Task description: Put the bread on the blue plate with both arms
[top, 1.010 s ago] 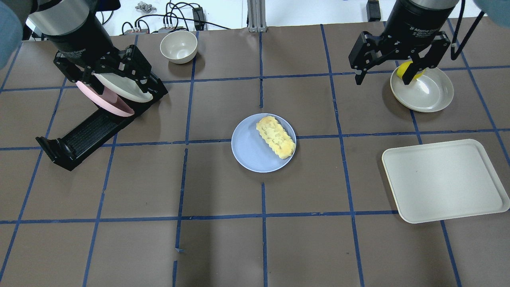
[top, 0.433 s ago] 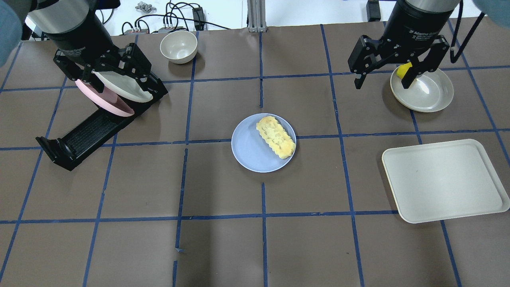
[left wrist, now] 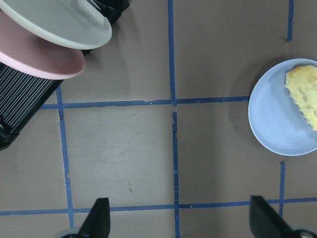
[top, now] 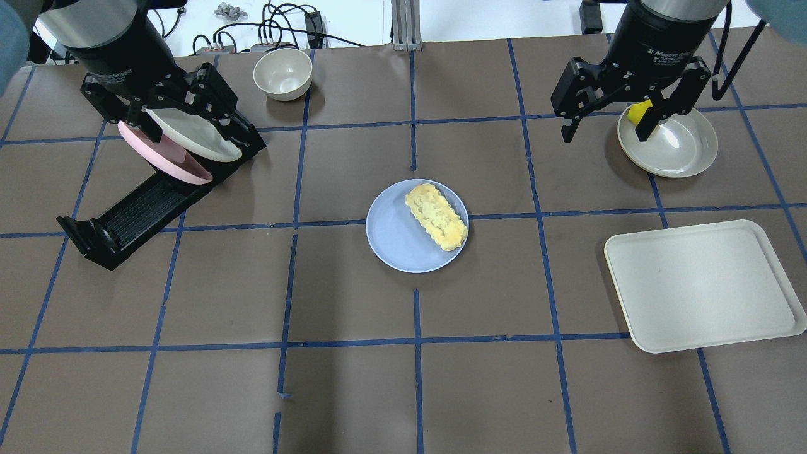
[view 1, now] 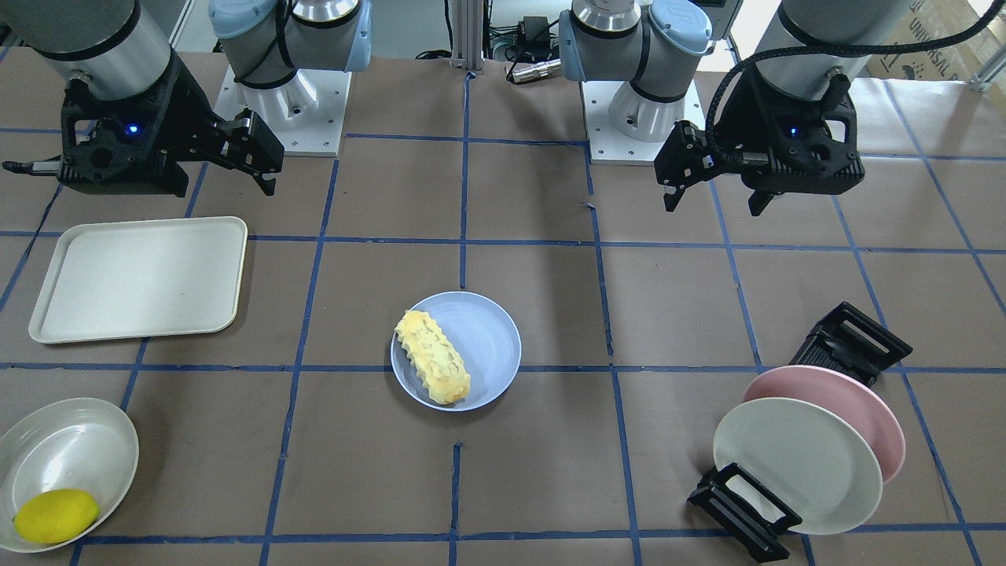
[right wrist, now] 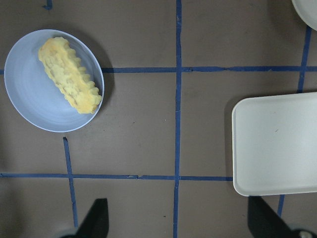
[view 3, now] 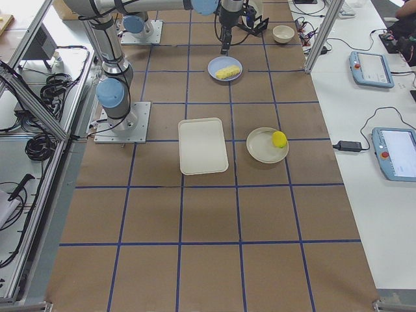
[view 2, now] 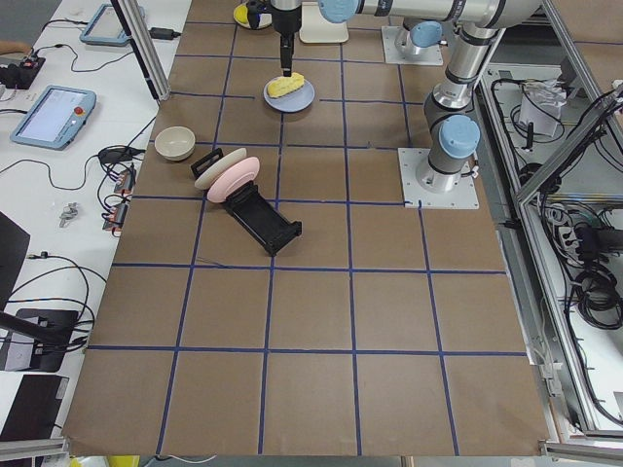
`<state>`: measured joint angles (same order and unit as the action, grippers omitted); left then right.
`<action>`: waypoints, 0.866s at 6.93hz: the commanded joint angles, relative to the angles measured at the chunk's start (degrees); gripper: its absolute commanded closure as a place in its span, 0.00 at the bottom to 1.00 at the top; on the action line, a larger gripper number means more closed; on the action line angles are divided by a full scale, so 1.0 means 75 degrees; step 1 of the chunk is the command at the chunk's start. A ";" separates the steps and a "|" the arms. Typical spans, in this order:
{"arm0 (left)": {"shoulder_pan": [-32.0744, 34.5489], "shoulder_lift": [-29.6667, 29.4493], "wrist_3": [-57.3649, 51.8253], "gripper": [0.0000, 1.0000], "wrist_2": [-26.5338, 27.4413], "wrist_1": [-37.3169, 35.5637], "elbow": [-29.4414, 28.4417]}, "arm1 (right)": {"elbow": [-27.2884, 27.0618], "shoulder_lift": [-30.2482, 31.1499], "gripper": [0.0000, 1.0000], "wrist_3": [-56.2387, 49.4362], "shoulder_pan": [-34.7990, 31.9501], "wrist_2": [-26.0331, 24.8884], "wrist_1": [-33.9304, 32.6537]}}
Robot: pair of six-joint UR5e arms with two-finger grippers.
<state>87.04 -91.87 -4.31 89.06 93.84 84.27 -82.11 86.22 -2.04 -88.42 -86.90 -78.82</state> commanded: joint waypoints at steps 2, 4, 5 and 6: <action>0.0008 -0.0089 0.0000 0.00 -0.0004 0.0027 0.0002 | -0.0020 -0.0001 0.00 -0.0009 0.0000 0.0020 0.0009; -0.0004 -0.0079 0.0000 0.00 0.0007 0.0027 -0.0021 | -0.0032 -0.0024 0.00 -0.0033 0.0023 0.0009 0.0021; 0.0008 -0.0090 0.0000 0.00 0.0008 0.0039 -0.0021 | -0.0125 -0.0012 0.00 -0.0033 0.0070 -0.0015 0.0009; -0.0004 -0.0079 0.0000 0.00 0.0008 0.0039 -0.0021 | -0.0242 -0.0001 0.00 -0.0033 0.0094 -0.0026 -0.0002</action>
<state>87.06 -92.50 -4.31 89.10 94.10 84.11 -83.03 86.15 -2.26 -87.98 -86.97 -78.75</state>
